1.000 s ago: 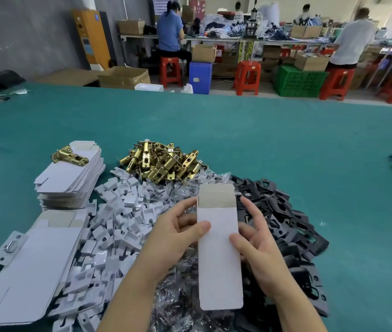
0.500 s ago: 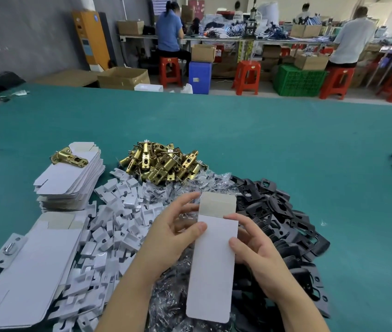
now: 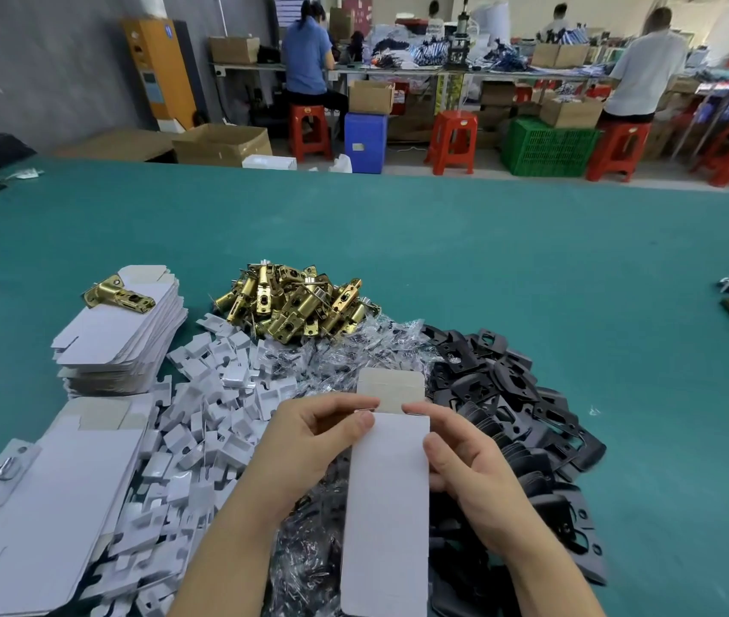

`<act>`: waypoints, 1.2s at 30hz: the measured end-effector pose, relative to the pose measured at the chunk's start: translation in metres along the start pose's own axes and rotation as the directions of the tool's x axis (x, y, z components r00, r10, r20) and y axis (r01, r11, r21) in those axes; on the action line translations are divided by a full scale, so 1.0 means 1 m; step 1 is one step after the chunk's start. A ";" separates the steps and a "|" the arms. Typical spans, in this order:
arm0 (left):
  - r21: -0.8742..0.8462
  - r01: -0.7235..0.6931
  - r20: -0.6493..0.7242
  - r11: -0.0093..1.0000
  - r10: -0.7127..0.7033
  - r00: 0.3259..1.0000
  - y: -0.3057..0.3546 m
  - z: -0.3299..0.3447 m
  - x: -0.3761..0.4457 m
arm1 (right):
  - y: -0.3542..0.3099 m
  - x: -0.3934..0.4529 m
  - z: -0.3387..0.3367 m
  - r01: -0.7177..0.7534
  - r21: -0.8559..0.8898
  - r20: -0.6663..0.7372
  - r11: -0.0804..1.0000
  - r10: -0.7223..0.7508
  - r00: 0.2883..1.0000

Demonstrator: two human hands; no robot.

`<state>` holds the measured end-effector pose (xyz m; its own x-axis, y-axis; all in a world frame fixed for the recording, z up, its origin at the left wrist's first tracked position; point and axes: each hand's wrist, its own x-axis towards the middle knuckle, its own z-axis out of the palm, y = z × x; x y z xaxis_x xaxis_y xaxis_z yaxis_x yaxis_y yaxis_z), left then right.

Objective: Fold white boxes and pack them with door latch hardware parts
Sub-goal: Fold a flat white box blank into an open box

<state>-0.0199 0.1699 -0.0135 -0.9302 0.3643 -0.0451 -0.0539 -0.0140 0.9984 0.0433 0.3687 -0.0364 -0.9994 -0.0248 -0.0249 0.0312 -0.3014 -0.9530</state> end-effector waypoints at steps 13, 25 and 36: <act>0.112 -0.005 -0.010 0.994 0.007 1.000 -0.004 -0.003 0.001 | 0.006 0.005 -0.006 0.012 0.010 -0.075 1.000 -0.011 0.997; 0.157 -0.029 -0.005 0.987 0.031 1.000 -0.004 -0.001 0.002 | 0.004 0.003 -0.002 0.045 -0.024 -0.122 0.999 -0.048 0.991; 0.338 0.020 0.041 0.941 -0.036 0.999 -0.001 0.003 0.002 | 0.006 0.003 0.001 0.077 -0.160 -0.080 0.984 -0.091 0.993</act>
<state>-0.0202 0.1732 -0.0147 -0.9121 0.4022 -0.0793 0.0537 0.3091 0.9495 0.0408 0.3661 -0.0415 -0.9961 0.0795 0.0378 -0.0492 -0.1458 -0.9881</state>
